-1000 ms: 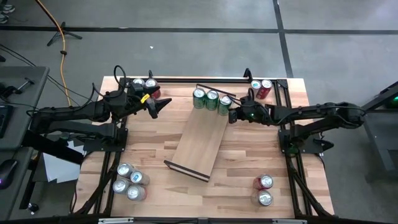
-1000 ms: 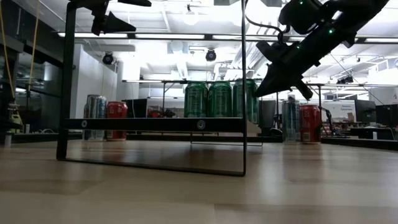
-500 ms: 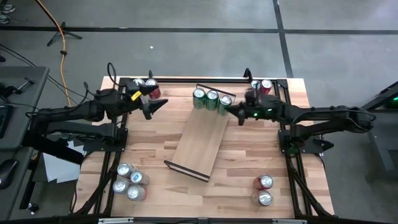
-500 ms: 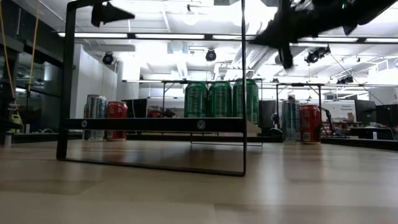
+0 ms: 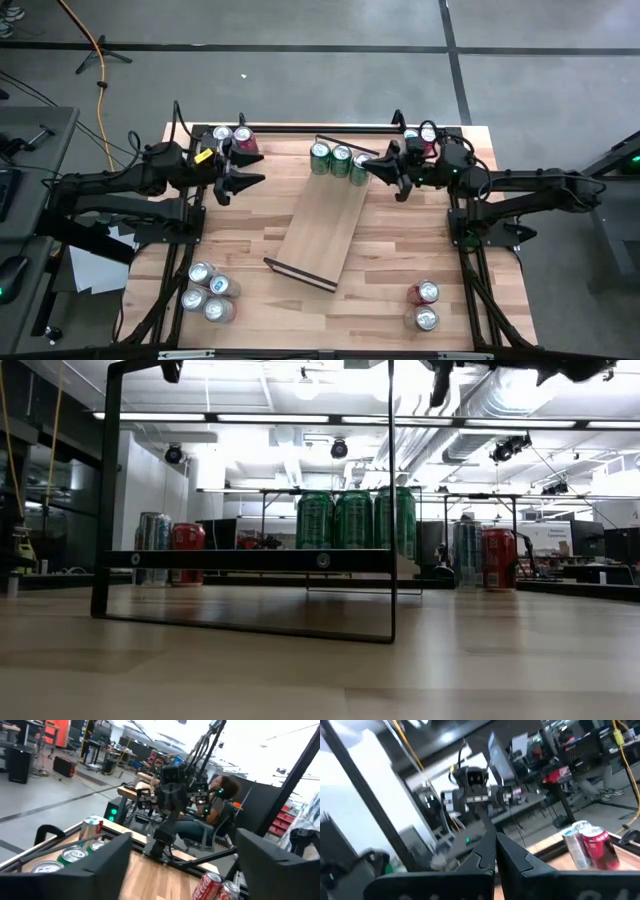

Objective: Place canned beverage on shelf
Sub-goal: Put the top left blue soda can on the shelf

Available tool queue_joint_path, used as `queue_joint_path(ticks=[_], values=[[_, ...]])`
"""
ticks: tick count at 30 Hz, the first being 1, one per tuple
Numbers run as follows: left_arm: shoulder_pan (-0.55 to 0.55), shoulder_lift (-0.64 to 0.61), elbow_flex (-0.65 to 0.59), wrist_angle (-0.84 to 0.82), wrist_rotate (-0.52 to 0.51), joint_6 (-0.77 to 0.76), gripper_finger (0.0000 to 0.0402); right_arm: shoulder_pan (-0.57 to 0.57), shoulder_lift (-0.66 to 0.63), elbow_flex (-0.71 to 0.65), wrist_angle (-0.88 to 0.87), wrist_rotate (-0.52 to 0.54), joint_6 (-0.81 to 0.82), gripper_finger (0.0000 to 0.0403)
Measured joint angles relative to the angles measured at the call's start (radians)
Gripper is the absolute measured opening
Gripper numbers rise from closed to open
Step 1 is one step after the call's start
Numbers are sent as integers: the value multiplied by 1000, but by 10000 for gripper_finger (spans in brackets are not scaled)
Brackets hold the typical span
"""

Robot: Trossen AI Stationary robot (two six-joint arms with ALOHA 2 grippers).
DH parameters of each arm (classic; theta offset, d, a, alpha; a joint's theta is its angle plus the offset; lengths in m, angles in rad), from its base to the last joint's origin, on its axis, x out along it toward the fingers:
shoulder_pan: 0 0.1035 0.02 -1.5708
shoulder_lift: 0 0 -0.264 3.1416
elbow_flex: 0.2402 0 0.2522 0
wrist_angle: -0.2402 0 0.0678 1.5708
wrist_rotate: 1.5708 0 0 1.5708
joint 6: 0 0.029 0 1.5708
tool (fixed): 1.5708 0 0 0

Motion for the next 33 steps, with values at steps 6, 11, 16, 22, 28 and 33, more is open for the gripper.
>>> queue_joint_path(ticks=[6,11,16,22,28,33], values=[[-23,0,0,-27,5,28,40,34,77,169,-250,2,-145,0],[-42,1,-31,-23,0,36,13,37,134,270,-384,1,-206,3],[-50,0,-99,77,-10,18,3,35,150,319,-473,4,-234,27],[-43,-1,-111,93,-51,48,3,35,146,323,-513,56,-218,93],[-20,-1,-105,84,-107,25,4,36,151,323,-521,134,-150,175],[70,41,-11,-164,-241,-21,52,35,151,323,-521,136,-155,235]])
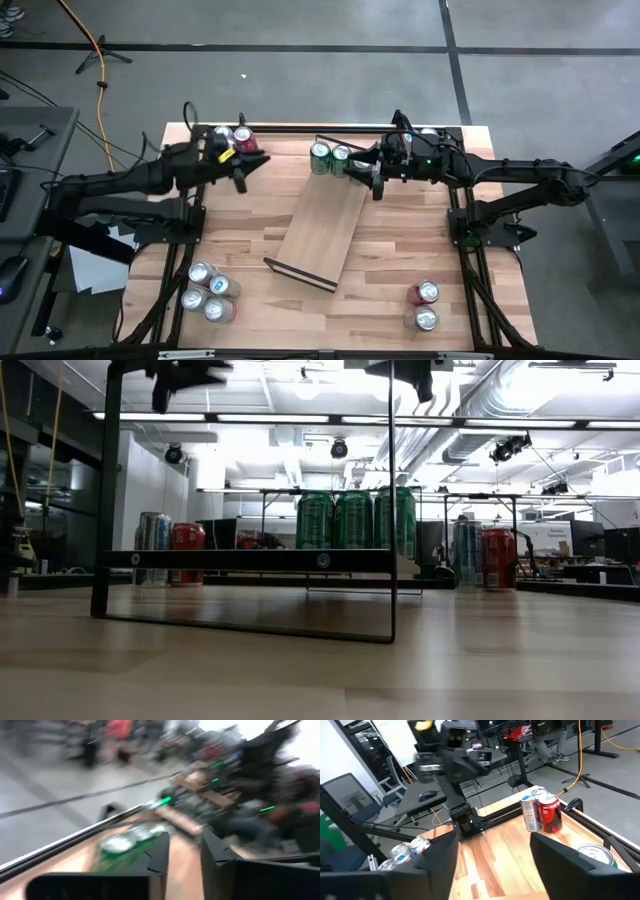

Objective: Place canned beverage on shelf
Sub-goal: Put the top left blue soda can on the shelf

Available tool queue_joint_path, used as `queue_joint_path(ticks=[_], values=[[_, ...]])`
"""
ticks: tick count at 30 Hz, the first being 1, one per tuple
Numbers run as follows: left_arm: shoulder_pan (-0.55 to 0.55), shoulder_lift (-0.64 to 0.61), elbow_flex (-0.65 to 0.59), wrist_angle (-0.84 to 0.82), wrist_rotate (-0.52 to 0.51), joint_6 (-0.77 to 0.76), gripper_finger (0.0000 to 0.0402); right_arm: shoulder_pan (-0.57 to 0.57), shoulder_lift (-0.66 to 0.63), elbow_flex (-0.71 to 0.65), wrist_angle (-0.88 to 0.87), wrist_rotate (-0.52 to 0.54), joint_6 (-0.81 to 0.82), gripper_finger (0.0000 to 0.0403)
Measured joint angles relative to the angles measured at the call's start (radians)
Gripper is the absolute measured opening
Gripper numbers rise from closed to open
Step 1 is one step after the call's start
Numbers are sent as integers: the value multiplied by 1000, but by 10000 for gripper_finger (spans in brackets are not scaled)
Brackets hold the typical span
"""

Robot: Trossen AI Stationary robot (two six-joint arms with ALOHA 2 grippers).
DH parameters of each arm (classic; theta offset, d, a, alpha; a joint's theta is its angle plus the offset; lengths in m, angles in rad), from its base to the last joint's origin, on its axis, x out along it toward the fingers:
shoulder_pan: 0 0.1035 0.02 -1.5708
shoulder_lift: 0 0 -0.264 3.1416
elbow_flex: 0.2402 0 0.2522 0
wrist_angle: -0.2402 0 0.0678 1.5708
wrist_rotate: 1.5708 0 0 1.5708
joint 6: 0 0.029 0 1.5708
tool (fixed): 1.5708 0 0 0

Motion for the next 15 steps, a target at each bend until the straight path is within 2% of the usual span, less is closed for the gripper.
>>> queue_joint_path(ticks=[7,11,15], values=[[263,135,133,-356,-109,3,182,-1,5,0,-25,1,-4,271],[388,201,151,-513,-99,-94,257,0,5,-1,-46,22,-18,273],[457,240,152,-654,-119,-171,313,0,5,-1,-53,28,-26,273]])
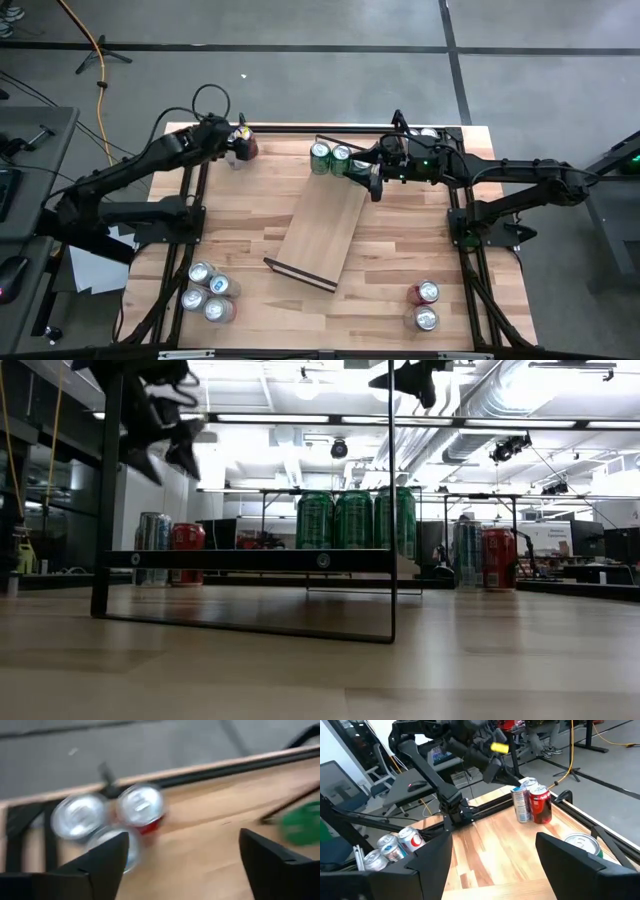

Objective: Place canned beverage on shelf
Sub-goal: Put the top left blue soda can on the shelf

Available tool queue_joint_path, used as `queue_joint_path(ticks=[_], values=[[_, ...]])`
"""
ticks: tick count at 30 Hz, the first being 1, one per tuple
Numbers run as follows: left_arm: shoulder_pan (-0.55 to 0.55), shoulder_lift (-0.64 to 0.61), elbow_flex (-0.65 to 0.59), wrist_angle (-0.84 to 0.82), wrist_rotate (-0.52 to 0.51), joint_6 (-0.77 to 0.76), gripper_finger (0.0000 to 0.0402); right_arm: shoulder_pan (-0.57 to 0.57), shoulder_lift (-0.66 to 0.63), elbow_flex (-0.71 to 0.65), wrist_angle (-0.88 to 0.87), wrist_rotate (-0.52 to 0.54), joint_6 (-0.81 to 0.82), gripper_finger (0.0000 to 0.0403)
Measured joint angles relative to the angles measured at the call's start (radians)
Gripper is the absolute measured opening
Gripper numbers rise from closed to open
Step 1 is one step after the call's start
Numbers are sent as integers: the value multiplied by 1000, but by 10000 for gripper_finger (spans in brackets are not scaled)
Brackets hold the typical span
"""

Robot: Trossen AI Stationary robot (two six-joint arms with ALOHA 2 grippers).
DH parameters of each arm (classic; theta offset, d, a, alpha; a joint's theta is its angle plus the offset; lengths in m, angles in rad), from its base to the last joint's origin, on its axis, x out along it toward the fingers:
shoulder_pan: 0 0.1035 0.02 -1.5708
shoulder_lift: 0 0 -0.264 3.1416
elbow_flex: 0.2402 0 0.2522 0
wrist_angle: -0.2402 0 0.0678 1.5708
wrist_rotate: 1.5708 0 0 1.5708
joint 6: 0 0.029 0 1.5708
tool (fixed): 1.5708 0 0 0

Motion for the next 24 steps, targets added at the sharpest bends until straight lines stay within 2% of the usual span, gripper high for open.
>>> queue_joint_path(ticks=[3,6,13,24], values=[[39,25,0,-57,-59,-73,338,0,0,0,-1,7,-4,273],[69,54,0,-64,-86,-112,347,0,0,0,-2,9,-4,273],[112,161,0,-96,-48,-159,349,0,0,0,-19,8,2,273],[113,269,0,-96,-56,-193,349,0,0,0,-21,8,4,273]])
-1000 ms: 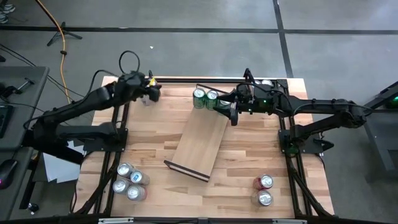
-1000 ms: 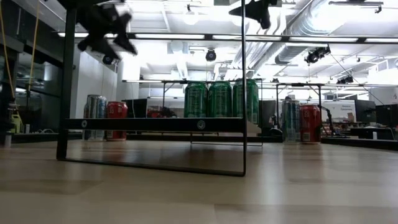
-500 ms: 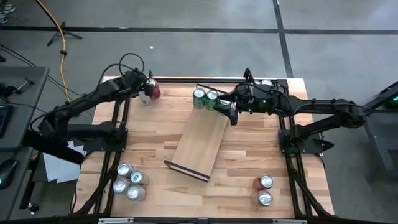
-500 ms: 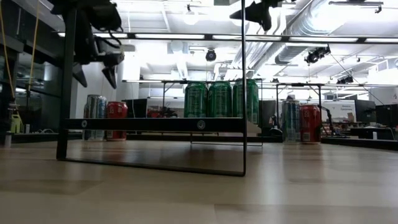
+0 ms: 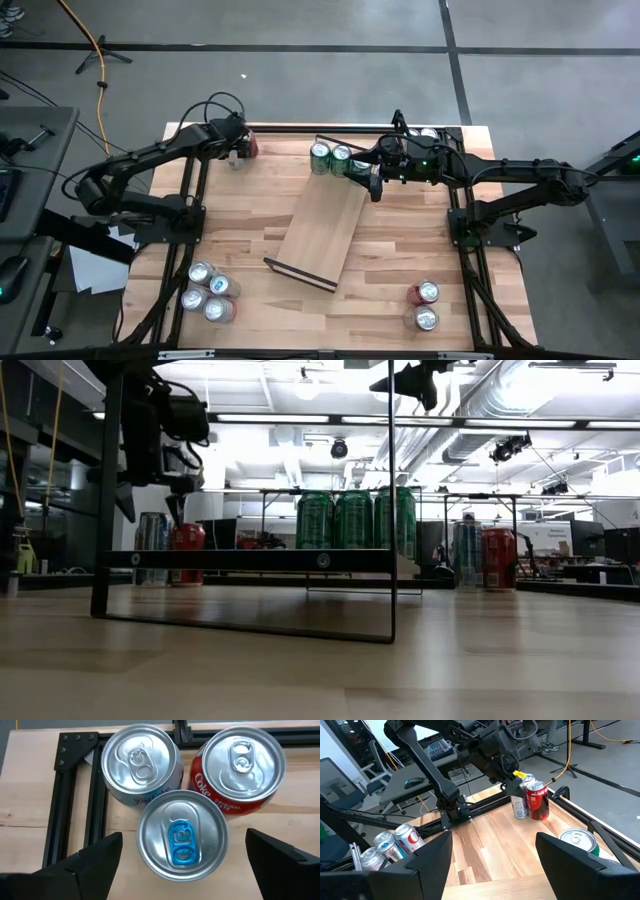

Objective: Place canned beverage on shelf
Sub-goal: Put the top left blue soda can on the shelf

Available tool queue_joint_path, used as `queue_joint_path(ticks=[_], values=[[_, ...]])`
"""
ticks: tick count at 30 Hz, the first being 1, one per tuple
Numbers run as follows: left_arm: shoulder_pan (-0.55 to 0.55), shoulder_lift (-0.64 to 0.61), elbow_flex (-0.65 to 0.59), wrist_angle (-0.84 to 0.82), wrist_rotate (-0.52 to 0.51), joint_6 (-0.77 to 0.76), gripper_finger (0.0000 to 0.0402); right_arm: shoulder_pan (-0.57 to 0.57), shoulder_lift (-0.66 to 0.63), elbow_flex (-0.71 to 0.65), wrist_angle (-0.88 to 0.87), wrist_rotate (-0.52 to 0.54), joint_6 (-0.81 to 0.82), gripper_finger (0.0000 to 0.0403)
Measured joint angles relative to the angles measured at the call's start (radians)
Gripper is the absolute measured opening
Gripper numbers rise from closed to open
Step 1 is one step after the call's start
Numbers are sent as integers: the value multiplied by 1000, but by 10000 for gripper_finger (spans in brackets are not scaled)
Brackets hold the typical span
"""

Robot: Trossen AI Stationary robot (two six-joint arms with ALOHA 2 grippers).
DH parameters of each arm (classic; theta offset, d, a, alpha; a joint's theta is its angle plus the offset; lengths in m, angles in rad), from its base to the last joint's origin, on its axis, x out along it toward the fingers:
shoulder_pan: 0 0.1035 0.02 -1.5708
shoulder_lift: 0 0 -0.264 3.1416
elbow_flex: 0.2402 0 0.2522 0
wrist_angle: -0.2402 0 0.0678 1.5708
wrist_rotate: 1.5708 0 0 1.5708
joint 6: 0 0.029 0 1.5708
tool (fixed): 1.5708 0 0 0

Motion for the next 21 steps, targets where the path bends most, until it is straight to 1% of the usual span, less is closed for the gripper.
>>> queue_joint_path(ticks=[2,4,7,10,16,19,21], values=[[0,13,0,0,-1,-17,346,0,0,0,0,0,2,273],[0,23,0,3,-2,-29,335,0,0,0,0,0,3,273],[0,27,0,8,-2,-33,301,0,0,0,0,0,4,273],[0,27,0,8,-9,-49,248,0,0,0,0,0,26,273],[-2,3,0,0,12,-49,118,3,0,0,0,-1,30,273],[-7,-35,0,-13,41,-31,113,3,0,0,0,-2,50,273],[-14,-74,0,-22,69,-20,102,3,0,0,0,-2,53,273]])
